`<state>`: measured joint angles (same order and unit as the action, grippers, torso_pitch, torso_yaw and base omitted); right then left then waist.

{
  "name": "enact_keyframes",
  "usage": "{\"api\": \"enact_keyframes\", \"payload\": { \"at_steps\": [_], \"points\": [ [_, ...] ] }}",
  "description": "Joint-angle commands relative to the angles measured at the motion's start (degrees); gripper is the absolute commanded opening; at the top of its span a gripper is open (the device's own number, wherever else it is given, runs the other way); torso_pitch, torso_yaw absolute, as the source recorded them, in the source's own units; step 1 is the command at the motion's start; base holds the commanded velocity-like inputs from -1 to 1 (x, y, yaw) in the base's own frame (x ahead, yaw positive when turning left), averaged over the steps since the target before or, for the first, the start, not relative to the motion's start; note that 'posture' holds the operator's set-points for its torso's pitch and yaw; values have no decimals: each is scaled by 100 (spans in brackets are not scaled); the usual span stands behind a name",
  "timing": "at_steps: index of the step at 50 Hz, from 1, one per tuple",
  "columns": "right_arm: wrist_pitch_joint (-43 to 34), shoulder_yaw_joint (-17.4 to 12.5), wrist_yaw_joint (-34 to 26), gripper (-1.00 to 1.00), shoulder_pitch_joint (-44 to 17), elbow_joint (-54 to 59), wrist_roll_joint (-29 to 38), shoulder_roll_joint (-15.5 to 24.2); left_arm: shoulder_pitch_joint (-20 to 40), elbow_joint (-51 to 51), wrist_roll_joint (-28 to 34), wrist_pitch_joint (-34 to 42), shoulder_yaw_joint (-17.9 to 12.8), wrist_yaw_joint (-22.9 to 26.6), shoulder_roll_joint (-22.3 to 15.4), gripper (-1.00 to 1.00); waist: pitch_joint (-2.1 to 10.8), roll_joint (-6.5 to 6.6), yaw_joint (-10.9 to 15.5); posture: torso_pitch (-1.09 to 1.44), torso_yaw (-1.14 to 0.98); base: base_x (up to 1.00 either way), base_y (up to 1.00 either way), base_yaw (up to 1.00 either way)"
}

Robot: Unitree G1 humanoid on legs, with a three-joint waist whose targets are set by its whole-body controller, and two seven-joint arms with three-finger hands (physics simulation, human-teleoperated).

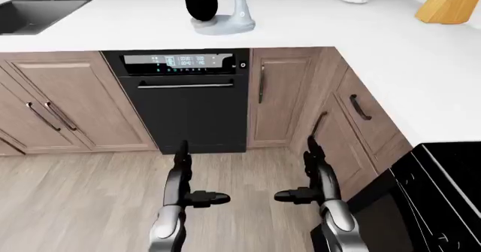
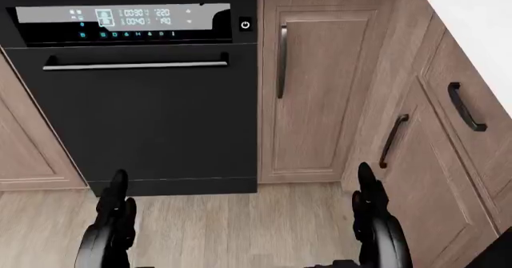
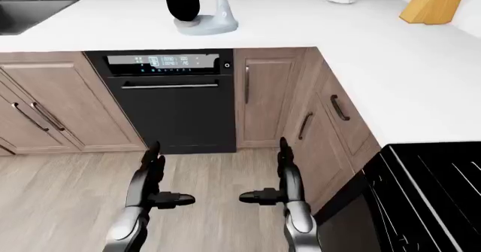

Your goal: Open the stand mixer head.

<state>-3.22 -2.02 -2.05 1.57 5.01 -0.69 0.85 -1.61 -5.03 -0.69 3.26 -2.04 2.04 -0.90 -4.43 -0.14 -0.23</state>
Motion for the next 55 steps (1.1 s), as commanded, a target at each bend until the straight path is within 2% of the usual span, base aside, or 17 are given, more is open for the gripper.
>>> {"api": "enact_keyframes", "payload": {
  "at_steps": [1, 3, 4, 5, 7, 8, 15, 19, 23, 25, 28, 31, 35, 36, 45, 50, 55],
  "points": [
    [281, -6, 8, 100, -122, -565, -40, 7, 117, 487, -34, -322, -1, 26, -15, 100, 5, -45, -12, 0, 0, 0, 0, 0],
    [284, -17, 7, 100, -118, -567, -68, 4, 92, 530, -56, -296, 6, 49, -6, 100, 352, -6, 44, 0, 0, 0, 0, 0],
    [261, -12, 6, 100, -119, -587, -67, 7, 97, 504, -55, -302, 7, 49, -4, 100, 296, -6, 45, 0, 0, 0, 0, 0],
    [245, -11, -3, 100, -120, -595, -83, 5, 97, 484, -54, -311, 7, 49, -4, 100, 95, -36, 39, 0, 0, 0, 0, 0],
    [218, -9, -14, 100, -124, -593, -117, -2, 93, 454, -73, -309, 7, 61, -3, 100, 396, -43, 44, 0, 0, 0, 0, 0],
    [221, -12, -20, 100, -125, -591, -144, -7, 94, 460, -80, -302, 8, 72, -5, 100, 427, -42, 46, 0, 0, 0, 0, 0],
    [367, 8, -90, 100, -154, -580, -214, -9, 125, 443, -205, -525, -21, 108, 21, 100, 456, -29, 46, 0, 0, 0, 0, 0],
    [1160, 82, -251, 100, -155, -675, -88, 12, 101, 735, -404, -978, -16, 122, 71, 100, 492, -27, 42, 0, 0, 0, 0, 0],
    [1903, 248, -534, 100, -152, -1028, 420, 101, 11, 1456, -924, -1310, -31, 114, 160, 100, 526, -26, 33, 0, 0, 0, 0, 0],
    [2067, 275, -707, 100, -87, -1251, 209, 37, -62, 1682, -1073, -1446, -2, 113, 166, 100, 526, -21, 28, 0, 0, 0, 0, 0],
    [1661, 260, -743, 100, -117, -1785, 1, 3, -52, 2283, -1240, -1198, 33, 27, 137, 100, 541, -17, 29, 0, 0, 0, 0, 0],
    [802, 220, -703, 100, -343, -2831, -138, 13, 86, 3218, -1597, -603, -22, -159, 92, 100, 547, -16, 31, 0, 0, 0, 0, 0],
    [-104, 258, -658, 100, -711, -3898, -95, 57, 426, 4026, -2004, 84, -231, -497, 10, 100, 516, -14, 38, 0, 0, 0, 0, 0],
    [-130, 312, -715, 100, -759, -4032, 47, 99, 486, 4133, -2084, 181, -270, -540, -10, 100, 506, -11, 38, 0, 0, 0, 0, 0],
    [-1313, 335, -587, 100, -1484, -5012, -267, 42, 1183, 5307, -3026, 1276, -723, -1327, -340, 100, 451, 27, 19, 0, 0, 0, 0, 0],
    [-1274, 336, -633, 100, -1475, -5001, -190, 73, 1126, 5167, -2955, 1091, -667, -1229, -353, 100, 388, 45, 31, 0, 0, 0, 0, 0],
    [-1285, 352, -724, 100, -1530, -5015, -73, 65, 1174, 5169, -3034, 1121, -712, -1291, -368, 100, 390, 52, 31, 0, 0, 0, 0, 0]
  ]
}}
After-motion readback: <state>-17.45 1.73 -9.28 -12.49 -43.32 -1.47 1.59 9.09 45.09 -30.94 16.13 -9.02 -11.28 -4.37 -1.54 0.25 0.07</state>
